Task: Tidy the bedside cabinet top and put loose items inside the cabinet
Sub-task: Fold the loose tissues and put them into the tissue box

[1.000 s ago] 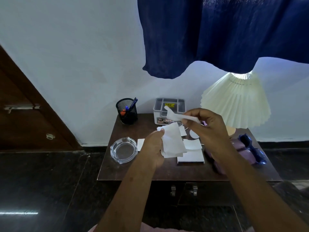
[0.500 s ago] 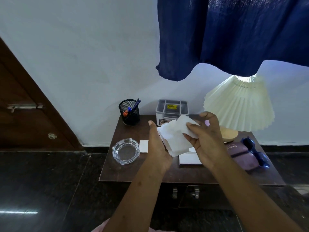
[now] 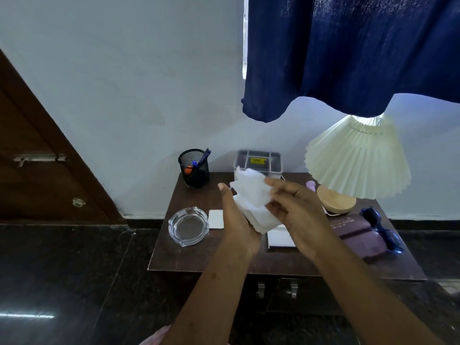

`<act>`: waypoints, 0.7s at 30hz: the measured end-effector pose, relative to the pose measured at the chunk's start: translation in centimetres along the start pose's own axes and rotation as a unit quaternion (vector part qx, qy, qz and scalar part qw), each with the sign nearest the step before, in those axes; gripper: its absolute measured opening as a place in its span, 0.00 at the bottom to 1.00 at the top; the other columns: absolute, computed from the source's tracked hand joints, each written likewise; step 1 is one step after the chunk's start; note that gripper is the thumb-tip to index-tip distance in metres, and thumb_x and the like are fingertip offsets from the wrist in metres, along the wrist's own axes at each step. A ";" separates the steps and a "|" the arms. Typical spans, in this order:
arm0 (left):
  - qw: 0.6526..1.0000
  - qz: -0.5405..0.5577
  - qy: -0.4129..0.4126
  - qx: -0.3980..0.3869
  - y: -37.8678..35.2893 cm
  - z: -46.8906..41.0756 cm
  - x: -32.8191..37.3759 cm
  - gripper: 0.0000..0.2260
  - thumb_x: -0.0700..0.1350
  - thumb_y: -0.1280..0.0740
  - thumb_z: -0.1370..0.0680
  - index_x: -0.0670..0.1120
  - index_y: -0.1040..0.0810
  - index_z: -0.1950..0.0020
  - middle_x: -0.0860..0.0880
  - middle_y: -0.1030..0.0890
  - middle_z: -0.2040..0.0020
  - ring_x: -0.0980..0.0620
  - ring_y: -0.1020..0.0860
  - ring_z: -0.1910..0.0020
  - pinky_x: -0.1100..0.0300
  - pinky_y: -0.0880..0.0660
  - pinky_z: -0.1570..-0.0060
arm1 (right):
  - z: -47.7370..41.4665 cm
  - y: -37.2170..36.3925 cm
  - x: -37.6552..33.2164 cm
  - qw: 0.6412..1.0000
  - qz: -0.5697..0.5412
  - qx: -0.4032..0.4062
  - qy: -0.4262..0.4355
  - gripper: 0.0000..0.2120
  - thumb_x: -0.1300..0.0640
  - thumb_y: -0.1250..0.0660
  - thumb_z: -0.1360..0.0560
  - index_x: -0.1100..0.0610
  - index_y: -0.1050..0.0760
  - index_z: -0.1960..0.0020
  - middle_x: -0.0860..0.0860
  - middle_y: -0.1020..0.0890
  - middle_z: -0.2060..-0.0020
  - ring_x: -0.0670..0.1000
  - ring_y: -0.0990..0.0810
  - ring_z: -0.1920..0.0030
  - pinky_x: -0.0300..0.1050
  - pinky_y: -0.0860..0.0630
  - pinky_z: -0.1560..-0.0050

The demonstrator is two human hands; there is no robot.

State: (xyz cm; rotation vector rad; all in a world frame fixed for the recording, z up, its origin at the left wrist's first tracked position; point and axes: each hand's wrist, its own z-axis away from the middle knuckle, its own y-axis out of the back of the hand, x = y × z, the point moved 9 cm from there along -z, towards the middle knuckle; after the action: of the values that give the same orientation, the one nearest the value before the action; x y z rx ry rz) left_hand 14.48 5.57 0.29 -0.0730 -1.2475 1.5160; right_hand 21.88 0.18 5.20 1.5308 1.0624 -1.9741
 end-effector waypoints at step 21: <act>0.995 -0.061 -0.031 0.078 1.7 -0.7 1.1 0.16 0.42 0.37 0.21 0.43 0.30 0.33 0.40 0.22 0.45 0.43 0.22 0.53 0.52 0.22 0.60 | -0.1 0.2 -1.1 0.868 0.472 0.016 0.151 0.18 0.55 0.34 0.26 0.45 0.26 0.37 0.43 0.27 0.47 0.40 0.27 0.52 0.41 0.28 0.46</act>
State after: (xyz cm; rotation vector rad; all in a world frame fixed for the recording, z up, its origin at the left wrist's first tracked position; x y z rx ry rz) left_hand 13.32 7.10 -0.66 0.1509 -1.1573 1.5139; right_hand 22.43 -0.05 6.20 1.9017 0.2286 -1.0860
